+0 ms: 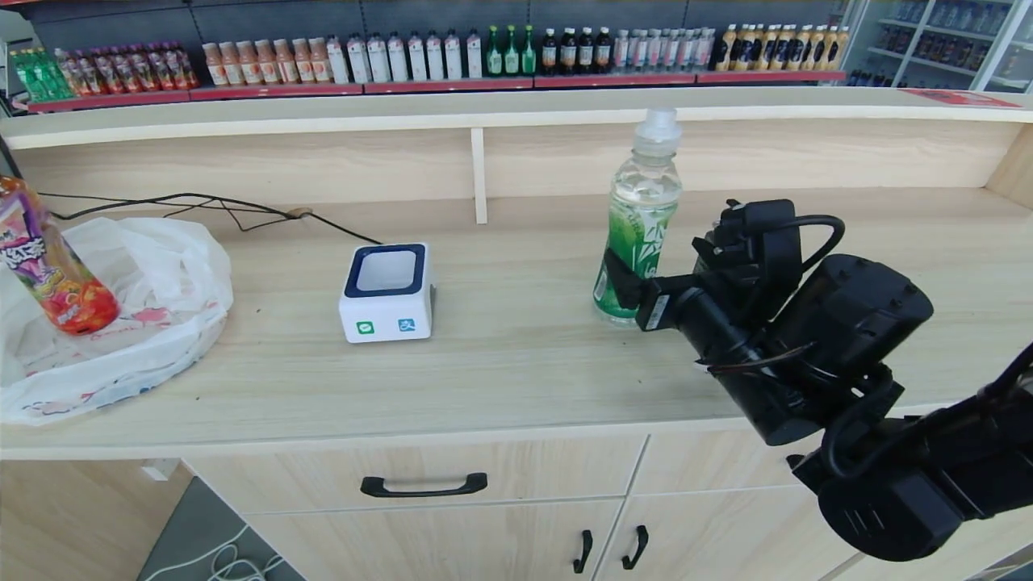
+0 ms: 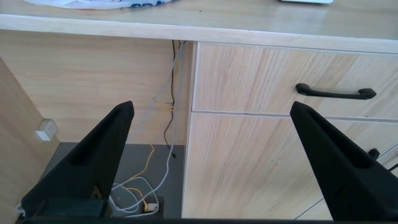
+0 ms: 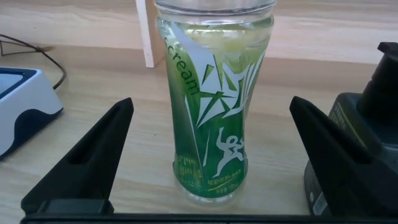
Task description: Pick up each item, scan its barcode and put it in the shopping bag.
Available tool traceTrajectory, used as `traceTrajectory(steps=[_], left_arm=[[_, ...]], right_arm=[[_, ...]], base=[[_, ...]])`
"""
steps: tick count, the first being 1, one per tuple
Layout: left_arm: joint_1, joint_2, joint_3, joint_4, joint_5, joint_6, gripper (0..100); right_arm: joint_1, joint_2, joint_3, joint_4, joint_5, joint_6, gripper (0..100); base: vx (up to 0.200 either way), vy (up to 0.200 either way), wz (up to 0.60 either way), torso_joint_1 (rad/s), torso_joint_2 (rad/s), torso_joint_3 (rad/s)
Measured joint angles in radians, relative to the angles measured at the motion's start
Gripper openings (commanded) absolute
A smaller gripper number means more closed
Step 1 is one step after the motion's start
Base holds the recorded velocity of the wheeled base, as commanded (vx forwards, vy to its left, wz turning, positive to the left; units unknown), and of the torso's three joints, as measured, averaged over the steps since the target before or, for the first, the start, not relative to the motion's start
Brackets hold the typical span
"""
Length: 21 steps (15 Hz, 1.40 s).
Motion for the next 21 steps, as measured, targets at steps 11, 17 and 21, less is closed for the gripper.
traceTrajectory(steps=[11,17,21], left_arm=[[0.0,0.0,0.0,0.0,0.0,0.0,100],[0.0,0.0,0.0,0.0,0.0,0.0,100],[0.0,0.0,0.0,0.0,0.0,0.0,100]], right_arm=[[-0.001,0.074,-0.126,0.09,-0.01,0.02,100],[-0.02,0.111,-0.241,0.143,-0.01,0.027,100],[-0.028,0.126,-0.259,0.145,-0.01,0.041,100]], base=[[0.0,0.0,0.0,0.0,0.0,0.0],[0.0,0.0,0.0,0.0,0.0,0.0],[0.0,0.0,0.0,0.0,0.0,0.0]])
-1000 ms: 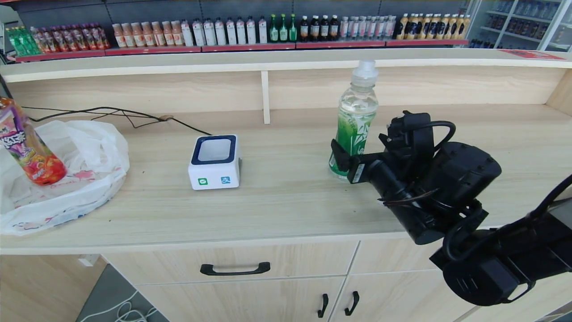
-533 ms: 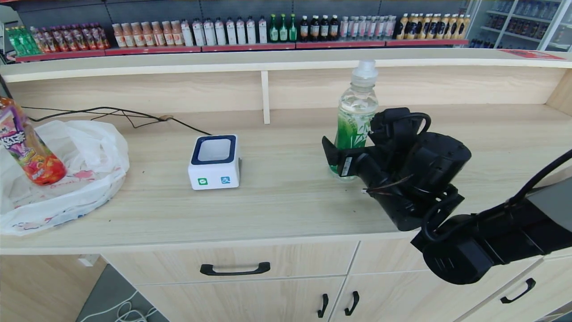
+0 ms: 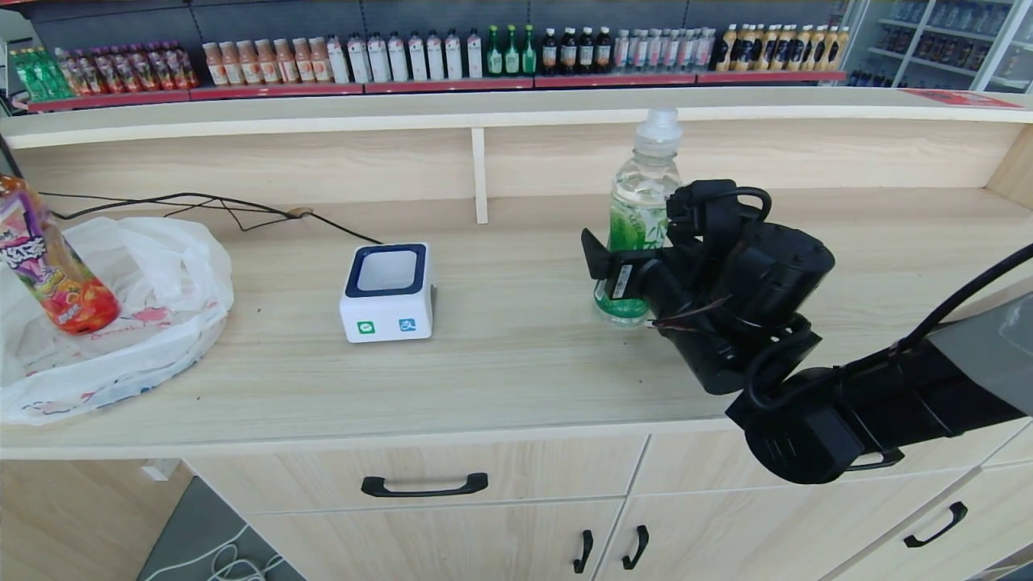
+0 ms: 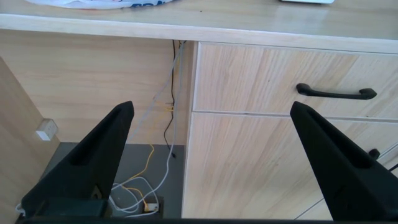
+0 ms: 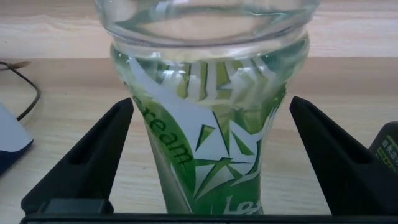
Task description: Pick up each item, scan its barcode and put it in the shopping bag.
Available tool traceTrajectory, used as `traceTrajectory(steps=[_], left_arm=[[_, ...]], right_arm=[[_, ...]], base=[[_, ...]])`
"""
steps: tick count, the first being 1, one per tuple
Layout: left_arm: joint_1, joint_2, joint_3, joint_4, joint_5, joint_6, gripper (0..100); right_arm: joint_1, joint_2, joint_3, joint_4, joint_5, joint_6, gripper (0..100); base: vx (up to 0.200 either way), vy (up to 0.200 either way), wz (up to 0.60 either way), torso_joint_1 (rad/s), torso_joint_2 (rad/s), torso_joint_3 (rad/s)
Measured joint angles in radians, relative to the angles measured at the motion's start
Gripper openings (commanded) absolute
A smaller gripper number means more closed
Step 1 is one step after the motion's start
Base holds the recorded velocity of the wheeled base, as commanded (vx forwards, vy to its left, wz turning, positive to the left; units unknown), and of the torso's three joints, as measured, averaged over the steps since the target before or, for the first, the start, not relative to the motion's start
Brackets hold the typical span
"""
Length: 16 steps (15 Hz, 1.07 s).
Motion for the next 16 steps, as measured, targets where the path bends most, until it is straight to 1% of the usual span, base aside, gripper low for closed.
traceTrajectory(steps=[6,10,11,16], left_arm=[[0.0,0.0,0.0,0.0,0.0,0.0,100],[0.0,0.0,0.0,0.0,0.0,0.0,100],[0.0,0.0,0.0,0.0,0.0,0.0,100],[0.0,0.0,0.0,0.0,0.0,0.0,100]], right_arm=[[-0.019,0.024,-0.049,0.001,0.0,0.0,100],[-0.024,0.033,-0.058,0.001,0.0,0.0,100],[-0.024,0.034,-0.058,0.001,0.0,0.0,0],[-0.029,0.035,-0.059,0.0,0.0,0.01,0]], base=[[0.0,0.0,0.0,0.0,0.0,0.0],[0.0,0.0,0.0,0.0,0.0,0.0],[0.0,0.0,0.0,0.0,0.0,0.0],[0.0,0.0,0.0,0.0,0.0,0.0]])
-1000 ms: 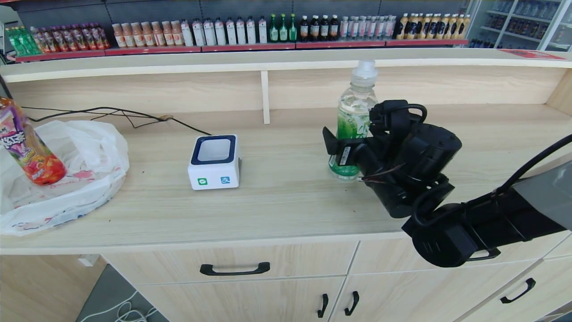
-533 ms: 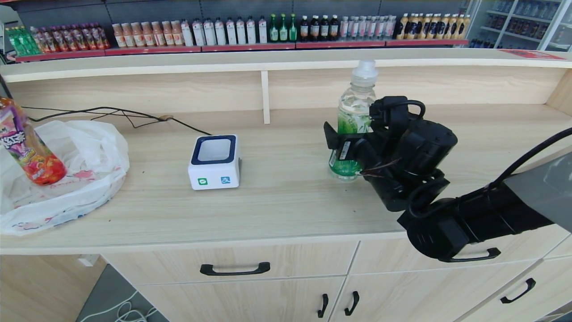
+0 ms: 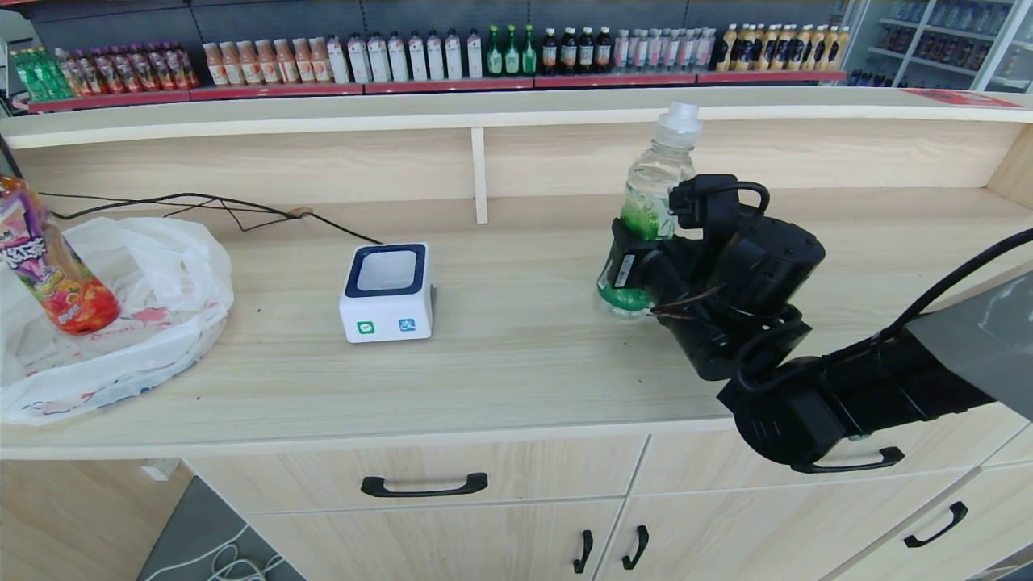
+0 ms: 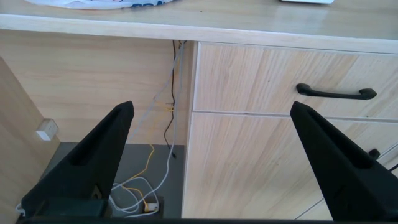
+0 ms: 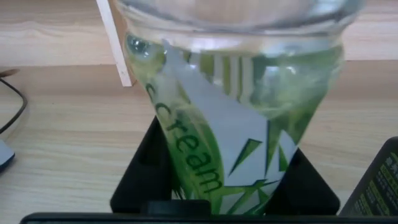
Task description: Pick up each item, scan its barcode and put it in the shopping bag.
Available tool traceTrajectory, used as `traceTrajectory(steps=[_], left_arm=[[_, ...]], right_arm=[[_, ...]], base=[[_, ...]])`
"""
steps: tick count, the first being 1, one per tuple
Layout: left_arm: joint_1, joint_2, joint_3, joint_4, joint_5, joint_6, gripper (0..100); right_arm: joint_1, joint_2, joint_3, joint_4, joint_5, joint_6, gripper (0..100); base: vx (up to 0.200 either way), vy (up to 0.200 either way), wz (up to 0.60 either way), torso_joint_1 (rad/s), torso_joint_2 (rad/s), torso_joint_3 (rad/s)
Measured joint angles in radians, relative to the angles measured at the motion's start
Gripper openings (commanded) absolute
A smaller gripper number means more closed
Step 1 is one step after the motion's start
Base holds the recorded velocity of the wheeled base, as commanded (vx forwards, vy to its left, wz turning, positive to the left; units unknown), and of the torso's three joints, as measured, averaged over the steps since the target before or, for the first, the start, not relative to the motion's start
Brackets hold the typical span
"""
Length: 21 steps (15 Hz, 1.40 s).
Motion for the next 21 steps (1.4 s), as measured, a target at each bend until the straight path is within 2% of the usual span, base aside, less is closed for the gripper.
traceTrajectory(steps=[14,21], left_arm=[[0.0,0.0,0.0,0.0,0.0,0.0,100],[-0.001,0.0,0.0,0.0,0.0,0.0,100]], right_arm=[[0.005,-0.037,0.008,-0.001,-0.018,0.003,0],[0.068,-0.162,0.067,0.0,-0.114,-0.1,0]], base=[[0.0,0.0,0.0,0.0,0.0,0.0],[0.0,0.0,0.0,0.0,0.0,0.0]])
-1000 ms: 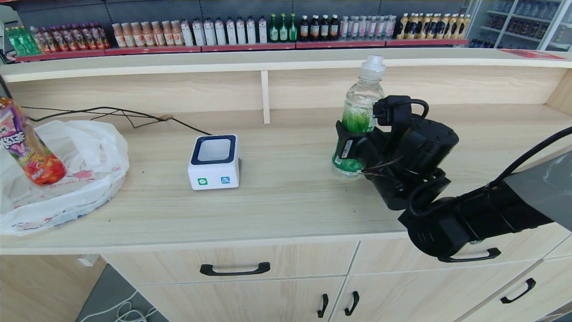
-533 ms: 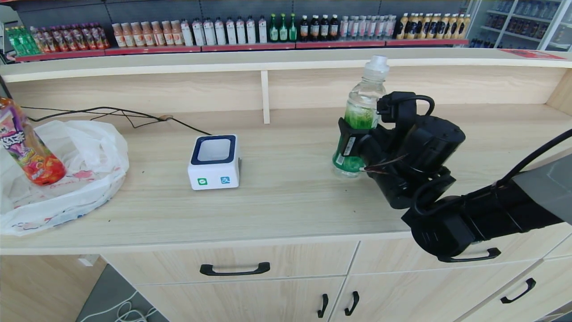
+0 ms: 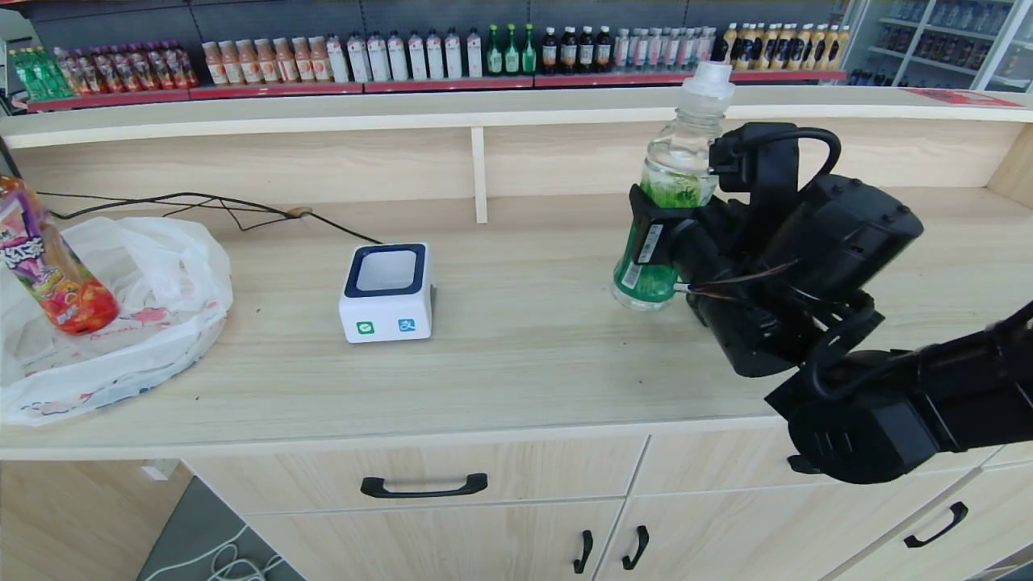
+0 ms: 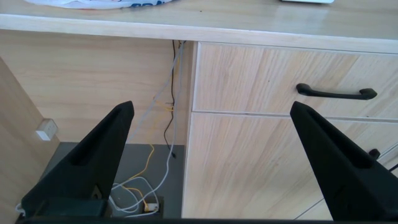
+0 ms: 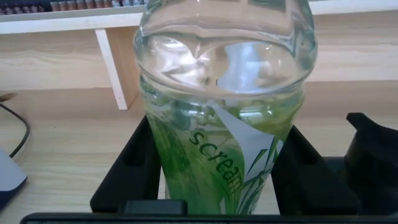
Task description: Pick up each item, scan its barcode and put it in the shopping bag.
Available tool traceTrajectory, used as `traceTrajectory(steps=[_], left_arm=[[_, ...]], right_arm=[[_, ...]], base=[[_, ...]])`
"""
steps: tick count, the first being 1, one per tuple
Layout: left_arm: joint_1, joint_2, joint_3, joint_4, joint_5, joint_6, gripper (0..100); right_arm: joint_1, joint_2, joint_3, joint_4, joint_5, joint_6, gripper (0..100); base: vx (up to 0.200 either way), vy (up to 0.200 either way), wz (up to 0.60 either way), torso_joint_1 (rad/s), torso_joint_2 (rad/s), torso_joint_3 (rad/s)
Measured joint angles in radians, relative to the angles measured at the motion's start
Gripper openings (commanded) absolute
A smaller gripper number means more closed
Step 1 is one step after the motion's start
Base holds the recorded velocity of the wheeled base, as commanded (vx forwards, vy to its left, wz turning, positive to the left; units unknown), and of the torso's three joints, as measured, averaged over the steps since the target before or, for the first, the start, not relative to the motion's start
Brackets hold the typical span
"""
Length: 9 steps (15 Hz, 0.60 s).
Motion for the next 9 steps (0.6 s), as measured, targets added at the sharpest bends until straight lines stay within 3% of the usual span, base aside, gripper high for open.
traceTrajectory(steps=[6,9], left_arm=[[0.0,0.0,0.0,0.0,0.0,0.0,100],[0.001,0.0,0.0,0.0,0.0,0.0,100]], right_arm=[[0.079,-0.116,0.034,0.0,-0.051,-0.091,0],[0.101,-0.186,0.119,-0.001,-0.049,-0.1,0]], base=[[0.0,0.0,0.0,0.0,0.0,0.0],[0.0,0.0,0.0,0.0,0.0,0.0]])
